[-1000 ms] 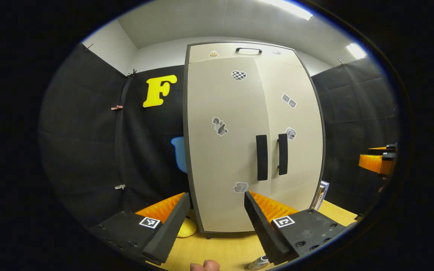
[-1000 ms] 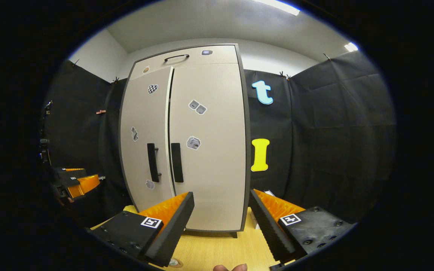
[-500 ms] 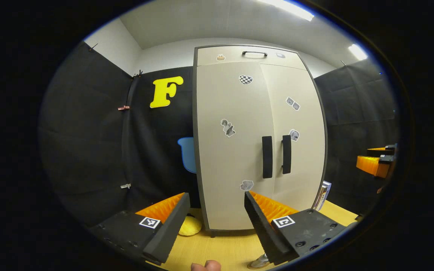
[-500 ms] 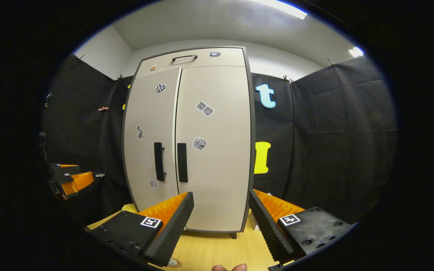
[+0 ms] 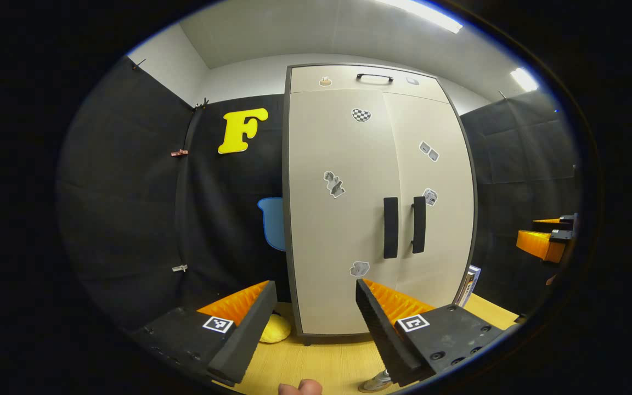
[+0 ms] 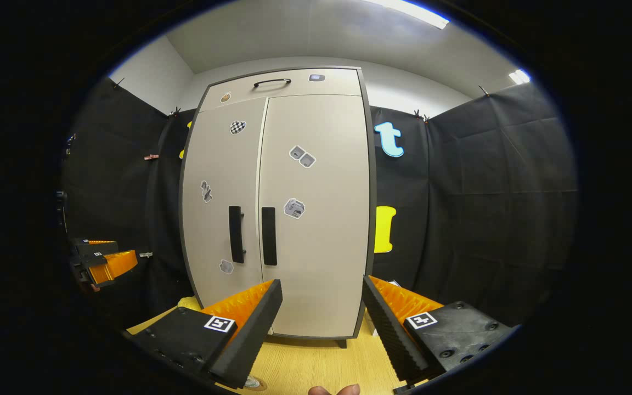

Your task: Grasp the bottle in the cabinet with the left hand and place it on the coaster, then close the right door with the right hand and the left door with the left hand.

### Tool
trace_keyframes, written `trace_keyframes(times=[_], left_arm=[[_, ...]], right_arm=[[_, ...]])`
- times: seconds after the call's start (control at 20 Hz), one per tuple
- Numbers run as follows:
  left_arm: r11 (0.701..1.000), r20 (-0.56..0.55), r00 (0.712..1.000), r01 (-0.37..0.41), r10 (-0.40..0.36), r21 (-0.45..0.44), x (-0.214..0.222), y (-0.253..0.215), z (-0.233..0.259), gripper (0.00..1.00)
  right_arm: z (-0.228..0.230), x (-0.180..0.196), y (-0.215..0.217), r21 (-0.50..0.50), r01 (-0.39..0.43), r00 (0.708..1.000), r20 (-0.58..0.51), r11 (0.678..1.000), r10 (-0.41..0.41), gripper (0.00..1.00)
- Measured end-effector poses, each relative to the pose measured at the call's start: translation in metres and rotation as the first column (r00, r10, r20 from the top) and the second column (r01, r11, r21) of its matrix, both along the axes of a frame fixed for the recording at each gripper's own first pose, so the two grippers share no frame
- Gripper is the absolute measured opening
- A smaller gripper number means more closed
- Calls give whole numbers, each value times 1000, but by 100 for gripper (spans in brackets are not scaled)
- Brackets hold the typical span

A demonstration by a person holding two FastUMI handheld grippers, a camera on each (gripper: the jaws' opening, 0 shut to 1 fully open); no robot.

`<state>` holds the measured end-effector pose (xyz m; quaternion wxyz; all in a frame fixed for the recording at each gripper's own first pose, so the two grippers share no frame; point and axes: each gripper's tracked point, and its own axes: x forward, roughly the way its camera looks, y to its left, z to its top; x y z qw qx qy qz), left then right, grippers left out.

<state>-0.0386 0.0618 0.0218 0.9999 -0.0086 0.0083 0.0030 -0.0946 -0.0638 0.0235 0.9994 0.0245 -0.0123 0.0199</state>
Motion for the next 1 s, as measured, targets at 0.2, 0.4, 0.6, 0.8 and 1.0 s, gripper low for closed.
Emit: trace_keyframes(times=[0.2, 0.4, 0.6, 0.8, 1.0], left_arm=[[1000, -2, 1000, 2, -2, -8, 1, 2, -2, 93], [1000, -1, 1000, 2, -2, 2, 1, 5, -2, 93], [1000, -2, 1000, 1, -1, 0, -1, 9, -3, 93], [1000, -1, 1000, -3, 3, 4, -2, 13, -4, 93], [1000, -2, 1000, -3, 3, 2, -4, 15, -5, 93]], right_arm=[[0, 0, 1, -3, 4, 1000, 1, 1000, -4, 97], [0, 0, 4, 0, 2, 1000, 2, 1000, -2, 98], [-1, 1, 9, -3, -2, 1000, 1, 1000, 2, 98], [-1, 2, 12, 1, -1, 1000, 4, 1000, 1, 97], [-2, 0, 14, -3, -2, 1000, 3, 1000, 2, 97]])
